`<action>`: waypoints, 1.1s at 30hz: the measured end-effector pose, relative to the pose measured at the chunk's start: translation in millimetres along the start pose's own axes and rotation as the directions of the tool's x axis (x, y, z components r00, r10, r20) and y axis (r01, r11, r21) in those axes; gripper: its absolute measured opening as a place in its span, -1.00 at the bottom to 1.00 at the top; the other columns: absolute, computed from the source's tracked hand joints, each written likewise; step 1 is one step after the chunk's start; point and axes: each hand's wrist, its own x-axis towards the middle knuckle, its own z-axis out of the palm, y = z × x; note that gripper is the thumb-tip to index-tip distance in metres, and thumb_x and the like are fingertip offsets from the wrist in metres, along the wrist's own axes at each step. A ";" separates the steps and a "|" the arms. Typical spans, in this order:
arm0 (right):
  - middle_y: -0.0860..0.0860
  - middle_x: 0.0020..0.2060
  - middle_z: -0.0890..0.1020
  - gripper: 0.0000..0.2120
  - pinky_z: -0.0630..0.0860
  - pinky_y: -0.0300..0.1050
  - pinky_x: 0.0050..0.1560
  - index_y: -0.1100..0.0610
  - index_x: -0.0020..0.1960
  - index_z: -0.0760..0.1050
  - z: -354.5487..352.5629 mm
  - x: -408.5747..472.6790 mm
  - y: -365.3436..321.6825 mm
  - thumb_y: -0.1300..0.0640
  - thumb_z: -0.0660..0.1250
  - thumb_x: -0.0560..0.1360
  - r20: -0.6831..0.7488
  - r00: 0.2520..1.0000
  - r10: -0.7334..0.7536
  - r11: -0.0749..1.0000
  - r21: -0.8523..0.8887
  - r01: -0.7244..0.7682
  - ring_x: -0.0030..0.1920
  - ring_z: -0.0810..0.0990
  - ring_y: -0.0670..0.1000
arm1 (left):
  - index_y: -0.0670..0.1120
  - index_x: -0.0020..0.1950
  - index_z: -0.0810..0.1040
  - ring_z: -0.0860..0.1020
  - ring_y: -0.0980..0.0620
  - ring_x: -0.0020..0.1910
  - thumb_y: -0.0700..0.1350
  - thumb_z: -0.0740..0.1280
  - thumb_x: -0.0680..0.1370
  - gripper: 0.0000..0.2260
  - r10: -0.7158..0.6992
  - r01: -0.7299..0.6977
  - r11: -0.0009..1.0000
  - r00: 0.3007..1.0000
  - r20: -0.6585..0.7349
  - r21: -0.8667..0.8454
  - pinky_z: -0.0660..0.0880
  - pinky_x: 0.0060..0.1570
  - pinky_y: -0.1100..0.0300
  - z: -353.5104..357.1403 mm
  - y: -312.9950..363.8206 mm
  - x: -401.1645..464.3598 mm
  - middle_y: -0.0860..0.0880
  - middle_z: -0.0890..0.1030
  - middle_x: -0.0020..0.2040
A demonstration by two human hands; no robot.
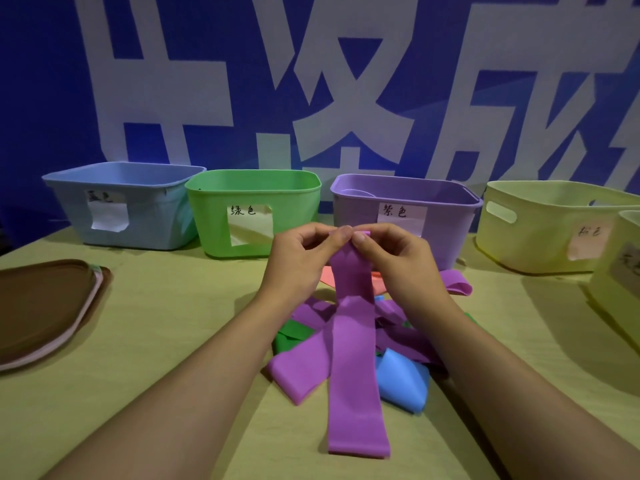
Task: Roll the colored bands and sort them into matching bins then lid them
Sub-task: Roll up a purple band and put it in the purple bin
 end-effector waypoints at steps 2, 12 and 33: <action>0.02 -0.06 0.75 -0.88 0.69 -0.07 0.01 0.12 0.10 0.68 -1.2 -0.7 -0.1 0.16 0.41 0.59 0.003 1.000 0.010 1.000 -0.004 -0.010 0.02 0.72 0.02 | -0.11 -0.05 0.72 0.68 0.10 -0.18 -0.18 0.47 0.56 -0.97 -0.007 0.007 1.000 1.000 0.002 -0.013 0.64 -0.09 0.22 0.7 0.0 -1.1 0.01 0.74 -0.20; -0.05 -0.06 0.75 -0.84 0.59 -0.07 -0.04 0.04 0.08 0.68 -1.6 2.4 2.0 0.00 0.41 0.59 -0.050 0.994 0.095 0.995 -0.027 -0.096 0.00 0.72 -0.03 | -0.05 -0.06 0.71 0.71 0.12 -0.10 -0.25 0.47 0.55 -0.90 -0.006 0.007 0.999 1.000 0.016 -0.035 0.59 -0.08 0.28 2.5 -5.2 -2.3 0.01 0.76 -0.15; 0.02 -0.18 0.76 -0.79 0.62 -0.08 -0.18 0.10 0.02 0.73 -0.7 -3.0 -0.9 -0.03 0.42 0.58 -0.064 0.983 0.170 0.985 -0.007 -0.170 -0.07 0.73 0.09 | -0.08 0.02 0.71 0.69 0.01 -0.02 -0.30 0.54 0.46 -0.80 -0.056 0.059 0.993 0.998 0.034 -0.104 0.62 0.11 0.11 2.4 -6.0 -1.9 -0.09 0.75 -0.05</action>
